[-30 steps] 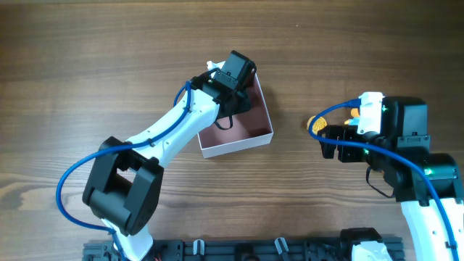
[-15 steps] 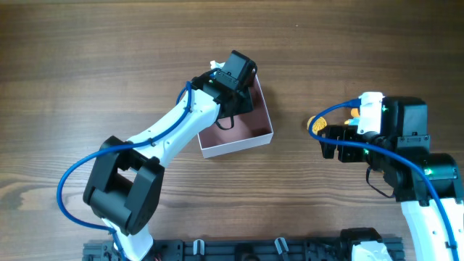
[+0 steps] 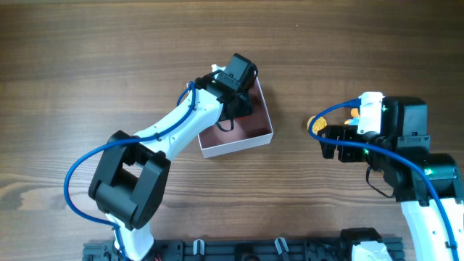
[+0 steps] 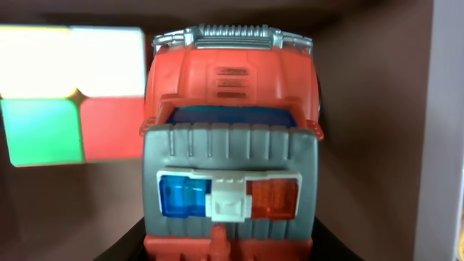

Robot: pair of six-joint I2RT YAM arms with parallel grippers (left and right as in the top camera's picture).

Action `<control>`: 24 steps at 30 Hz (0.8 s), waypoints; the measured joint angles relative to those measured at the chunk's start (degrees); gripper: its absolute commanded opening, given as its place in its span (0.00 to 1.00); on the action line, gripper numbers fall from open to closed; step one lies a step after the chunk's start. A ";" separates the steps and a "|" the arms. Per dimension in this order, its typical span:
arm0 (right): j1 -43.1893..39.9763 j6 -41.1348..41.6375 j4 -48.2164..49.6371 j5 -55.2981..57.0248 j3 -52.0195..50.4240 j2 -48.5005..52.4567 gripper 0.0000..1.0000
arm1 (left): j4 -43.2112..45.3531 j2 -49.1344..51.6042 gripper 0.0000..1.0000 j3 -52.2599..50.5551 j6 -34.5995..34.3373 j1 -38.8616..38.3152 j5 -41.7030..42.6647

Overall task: Pack container
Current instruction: 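Lower the red truck with the left gripper into the box beside the cube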

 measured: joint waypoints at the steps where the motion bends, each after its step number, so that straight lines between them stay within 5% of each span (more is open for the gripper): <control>1: 0.00 0.00 0.00 0.00 0.00 0.00 1.00 | -0.07 0.00 0.04 0.00 -0.15 0.11 -0.24; 14: 0.00 0.00 -0.02 0.00 0.00 0.00 1.00 | -5.16 0.00 0.09 0.00 -3.63 2.01 -1.60; 21: 0.00 0.00 -0.04 0.00 0.00 0.00 1.00 | -5.07 0.00 0.65 0.00 -3.67 2.01 -1.62; 24: 0.00 0.00 -0.04 0.00 0.00 0.00 1.00 | -4.74 0.00 0.80 0.00 -3.93 2.01 -1.81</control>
